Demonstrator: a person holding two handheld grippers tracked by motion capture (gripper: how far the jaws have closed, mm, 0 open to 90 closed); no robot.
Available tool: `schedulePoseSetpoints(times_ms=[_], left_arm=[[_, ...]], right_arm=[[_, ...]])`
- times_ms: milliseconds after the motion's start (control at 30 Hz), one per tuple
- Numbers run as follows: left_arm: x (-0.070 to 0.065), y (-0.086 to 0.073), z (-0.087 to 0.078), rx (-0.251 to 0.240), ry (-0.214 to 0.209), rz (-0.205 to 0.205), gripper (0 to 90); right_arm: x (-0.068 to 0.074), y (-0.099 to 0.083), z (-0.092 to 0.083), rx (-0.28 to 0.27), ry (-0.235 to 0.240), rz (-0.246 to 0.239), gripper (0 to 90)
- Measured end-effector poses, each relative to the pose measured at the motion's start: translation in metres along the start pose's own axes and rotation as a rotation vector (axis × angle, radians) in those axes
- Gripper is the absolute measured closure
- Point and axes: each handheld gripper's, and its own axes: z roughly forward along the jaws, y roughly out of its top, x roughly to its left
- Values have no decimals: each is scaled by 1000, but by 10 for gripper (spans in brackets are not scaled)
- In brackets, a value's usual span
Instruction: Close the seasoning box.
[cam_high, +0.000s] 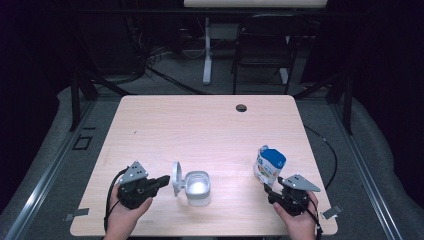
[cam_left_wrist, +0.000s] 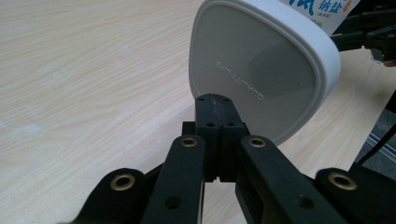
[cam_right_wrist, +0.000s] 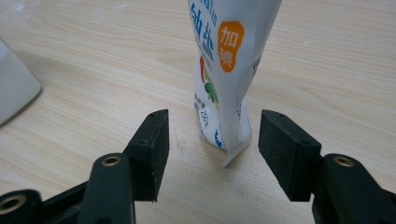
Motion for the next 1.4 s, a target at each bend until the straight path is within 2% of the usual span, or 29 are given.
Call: schedulePoseSetpoints(times_ms=[167,233,467,533,633,933,1267,1400], left_arm=[[-3,2,0,-5,-4,4,900],[-5,3,1,-9,-6,9,900],[-11,4,3,-9,-12,21,900],[-14,5,4,-13,-11,25,900],[-19,6,6,-22,-12,40,900],[-35,5,21,18,-46,85,900],[-32,6,16,5,-39,79,900],[-27,6,12,-4,-32,68,900]], right_arm=[[0,0,0,1,10,-5,427],[0,1,-1,-2,-5,-11,438],[1,1,-3,1,-12,-18,481],[1,1,-2,0,7,-18,491],[1,1,-2,3,4,-24,494],[-1,0,-2,14,-7,-12,493],[-1,0,-1,14,-5,-12,493],[-2,0,-1,13,-5,-13,493]])
